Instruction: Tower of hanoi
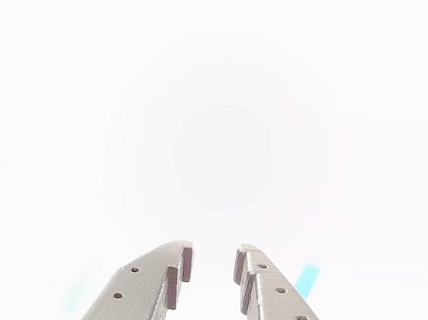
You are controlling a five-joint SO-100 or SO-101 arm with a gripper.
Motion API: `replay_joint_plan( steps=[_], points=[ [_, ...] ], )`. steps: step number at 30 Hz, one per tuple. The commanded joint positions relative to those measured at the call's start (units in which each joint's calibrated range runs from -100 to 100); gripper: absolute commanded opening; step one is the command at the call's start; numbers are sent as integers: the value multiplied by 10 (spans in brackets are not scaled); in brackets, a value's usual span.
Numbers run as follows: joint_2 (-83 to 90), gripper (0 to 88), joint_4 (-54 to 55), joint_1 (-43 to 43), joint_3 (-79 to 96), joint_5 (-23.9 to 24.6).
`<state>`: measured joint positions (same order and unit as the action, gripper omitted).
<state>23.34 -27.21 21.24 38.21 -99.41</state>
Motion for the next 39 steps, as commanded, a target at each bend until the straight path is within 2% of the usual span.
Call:
replay_joint_plan(
  steps=[1,7,15,24,27,33,39],
  points=[
    [85,2,-185,-6,-97,-6],
    [134,2,-373,-29,-199,-6],
    [171,2,-521,-68,-302,-6],
    [188,14,-555,-125,-325,-6],
    [189,60,-555,-148,-321,-6],
    [200,89,-543,-188,-302,-6],
    [214,174,-504,-214,-257,-6]
  ],
)
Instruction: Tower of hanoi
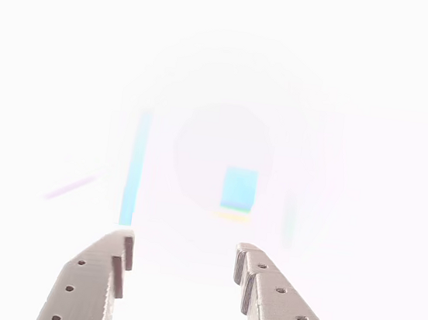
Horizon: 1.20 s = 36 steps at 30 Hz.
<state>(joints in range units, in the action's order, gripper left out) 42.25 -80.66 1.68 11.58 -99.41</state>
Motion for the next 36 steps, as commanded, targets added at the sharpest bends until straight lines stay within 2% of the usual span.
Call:
replay_joint_plan(
  steps=[1,10,26,36],
  points=[
    [28,194,38,-23,20,-6],
    [67,273,161,-47,166,-6],
    [99,296,514,-55,492,-6],
    [72,307,627,-70,565,-6]
  ],
)
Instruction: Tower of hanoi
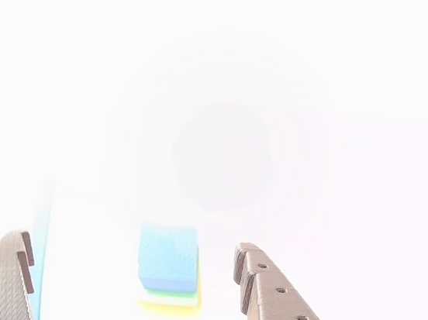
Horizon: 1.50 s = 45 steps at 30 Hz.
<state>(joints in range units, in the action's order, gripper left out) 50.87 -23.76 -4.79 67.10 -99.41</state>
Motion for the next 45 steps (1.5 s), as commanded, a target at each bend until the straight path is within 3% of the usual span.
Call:
replay_joint_plan(
  steps=[1,10,45],
  points=[
    [-22,307,75,-7,16,-6],
    [-77,298,208,-5,80,-6],
    [-189,266,373,8,120,-6]
  ],
)
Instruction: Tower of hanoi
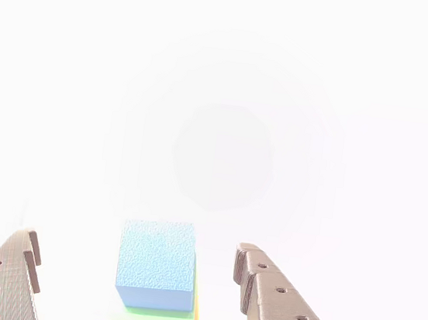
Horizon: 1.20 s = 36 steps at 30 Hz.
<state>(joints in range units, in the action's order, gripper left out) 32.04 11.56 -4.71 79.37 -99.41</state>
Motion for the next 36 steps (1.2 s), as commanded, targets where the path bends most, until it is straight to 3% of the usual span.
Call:
replay_joint_plan(
  steps=[1,36],
  points=[
    [-4,266,24,8,-2,-6],
    [-25,217,47,12,-2,-6]
  ],
)
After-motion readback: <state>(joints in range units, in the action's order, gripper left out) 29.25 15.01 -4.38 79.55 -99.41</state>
